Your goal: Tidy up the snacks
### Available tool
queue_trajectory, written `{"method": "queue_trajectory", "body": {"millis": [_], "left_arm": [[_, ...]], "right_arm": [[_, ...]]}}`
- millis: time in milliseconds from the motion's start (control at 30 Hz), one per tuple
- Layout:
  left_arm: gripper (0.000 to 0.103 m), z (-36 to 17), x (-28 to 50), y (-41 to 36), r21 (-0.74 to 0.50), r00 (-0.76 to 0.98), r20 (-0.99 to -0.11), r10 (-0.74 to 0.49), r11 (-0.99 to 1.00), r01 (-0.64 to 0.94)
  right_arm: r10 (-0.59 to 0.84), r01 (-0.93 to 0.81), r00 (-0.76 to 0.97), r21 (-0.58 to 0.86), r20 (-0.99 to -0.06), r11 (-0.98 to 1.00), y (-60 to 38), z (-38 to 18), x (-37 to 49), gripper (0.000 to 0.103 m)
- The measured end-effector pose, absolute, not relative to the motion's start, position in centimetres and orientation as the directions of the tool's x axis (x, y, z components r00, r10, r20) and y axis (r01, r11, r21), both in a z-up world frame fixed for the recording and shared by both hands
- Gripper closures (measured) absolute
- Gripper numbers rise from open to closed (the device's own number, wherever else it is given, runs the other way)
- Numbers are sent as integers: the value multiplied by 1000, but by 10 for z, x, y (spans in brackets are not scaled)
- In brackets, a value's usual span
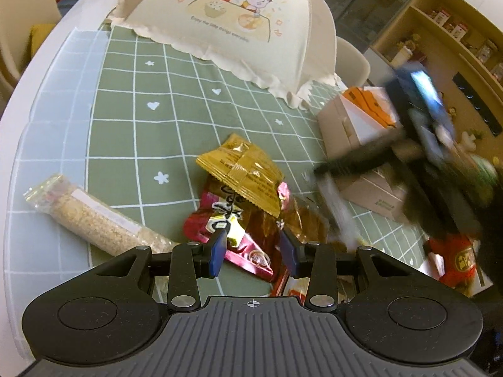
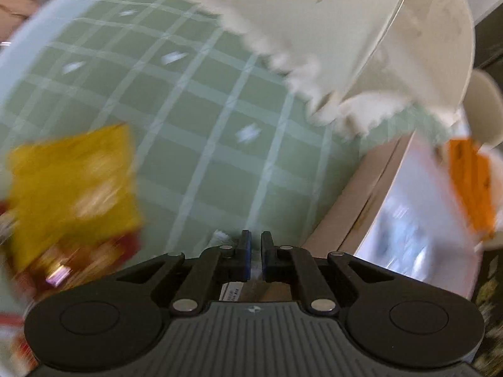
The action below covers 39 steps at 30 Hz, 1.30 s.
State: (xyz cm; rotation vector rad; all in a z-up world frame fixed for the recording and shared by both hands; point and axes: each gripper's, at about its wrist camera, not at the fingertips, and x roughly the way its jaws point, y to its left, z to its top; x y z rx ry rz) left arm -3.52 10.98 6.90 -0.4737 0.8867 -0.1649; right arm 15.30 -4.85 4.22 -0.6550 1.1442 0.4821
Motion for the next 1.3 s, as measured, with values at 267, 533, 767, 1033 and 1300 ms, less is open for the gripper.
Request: {"method": "queue_trajectory", "body": {"millis": [267,533,767,1033,1300], "left_arm": [[61,70,-55,146,-412,659,-746,-89,840,-353],[67,65,-59,174,-418,649,-761,17,753,-509],[66,54,-15,152,-458,657,-743,-127,812,-361],[66,94,-5,64,-310,692,-683,-233,951,14],[63,85,-21,-49,-196,466,-783,-412,875,443]], "right_arm": [[264,-580,378,-5,-887,815,-116,77,72,40],[311,-463,390,108,-867,880,-141,41,68,65],[351,-396,381,193,-855,898,-175,49,36,66],[297,-293,477,169,-827,941,-217,60,5,66],[158,-159,522,86,-838,984,-241,40,-7,59]]}}
